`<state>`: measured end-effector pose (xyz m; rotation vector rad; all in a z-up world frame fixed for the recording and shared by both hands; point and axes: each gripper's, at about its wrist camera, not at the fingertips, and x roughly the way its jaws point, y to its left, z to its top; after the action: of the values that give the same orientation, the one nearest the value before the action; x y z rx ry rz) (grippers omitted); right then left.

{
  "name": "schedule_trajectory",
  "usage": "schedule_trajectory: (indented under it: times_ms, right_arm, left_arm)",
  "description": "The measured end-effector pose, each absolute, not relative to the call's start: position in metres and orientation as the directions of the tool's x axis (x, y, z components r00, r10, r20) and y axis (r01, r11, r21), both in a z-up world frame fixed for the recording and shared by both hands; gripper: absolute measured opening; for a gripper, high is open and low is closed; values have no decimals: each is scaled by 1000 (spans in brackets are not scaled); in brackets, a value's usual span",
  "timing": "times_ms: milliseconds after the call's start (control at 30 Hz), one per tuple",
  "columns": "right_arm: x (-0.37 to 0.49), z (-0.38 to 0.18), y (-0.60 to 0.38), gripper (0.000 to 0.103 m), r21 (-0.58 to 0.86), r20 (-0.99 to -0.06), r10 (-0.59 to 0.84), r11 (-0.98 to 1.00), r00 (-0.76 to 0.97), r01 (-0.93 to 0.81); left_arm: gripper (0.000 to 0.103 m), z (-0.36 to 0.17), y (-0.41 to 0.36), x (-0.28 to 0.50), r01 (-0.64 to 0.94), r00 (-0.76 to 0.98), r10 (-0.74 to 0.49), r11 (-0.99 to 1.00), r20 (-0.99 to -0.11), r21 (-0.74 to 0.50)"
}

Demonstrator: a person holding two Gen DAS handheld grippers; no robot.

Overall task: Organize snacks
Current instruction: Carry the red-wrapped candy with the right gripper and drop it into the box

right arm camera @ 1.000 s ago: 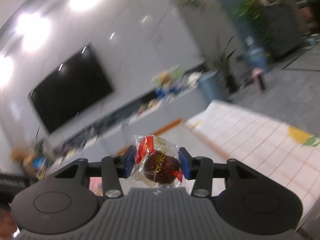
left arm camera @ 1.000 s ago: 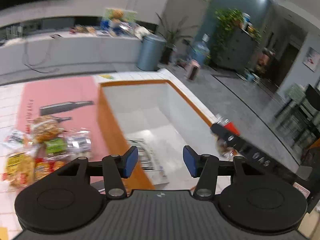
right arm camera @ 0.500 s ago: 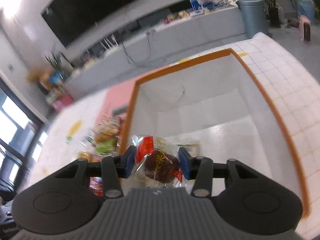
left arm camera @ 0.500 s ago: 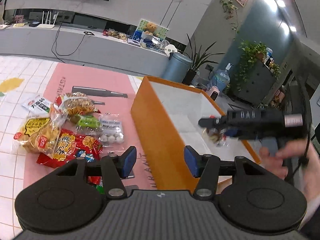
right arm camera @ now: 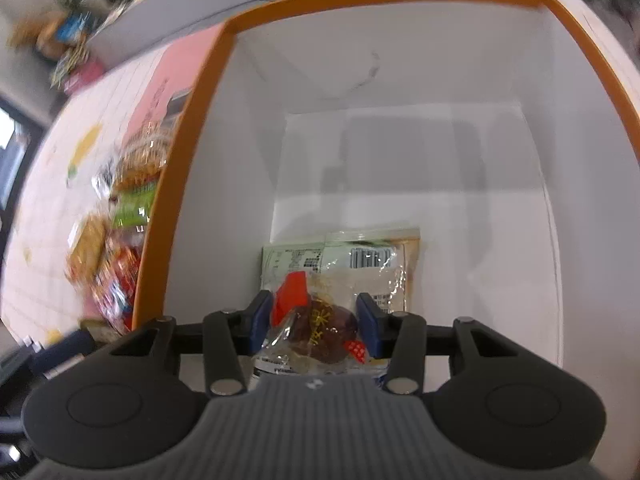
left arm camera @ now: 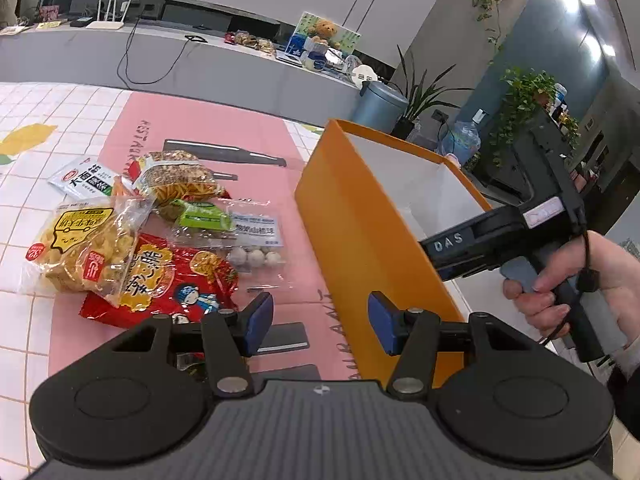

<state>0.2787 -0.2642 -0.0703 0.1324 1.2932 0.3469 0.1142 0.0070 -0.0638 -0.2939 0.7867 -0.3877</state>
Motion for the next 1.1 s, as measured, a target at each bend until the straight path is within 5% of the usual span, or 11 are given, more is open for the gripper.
schedule_trajectory:
  times_ms: [167, 467, 767, 1100]
  right_arm:
    - [255, -62, -254, 44, 223, -940, 270, 948, 206, -225]
    - [223, -48, -277, 44, 328, -908, 358, 931, 219, -160]
    - [206, -36, -312, 47, 201, -933, 227, 972, 278, -118]
    - [199, -40, -312, 60, 195, -932, 209, 978, 296, -77]
  left_arm:
    - [63, -64, 15, 114, 202, 639, -436, 890, -634, -409]
    - [63, -52, 13, 104, 222, 647, -445, 887, -619, -405]
    - [63, -41, 11, 93, 244, 655, -462, 878, -598, -412]
    - [63, -34, 19, 89, 250, 665, -474, 869, -577, -426]
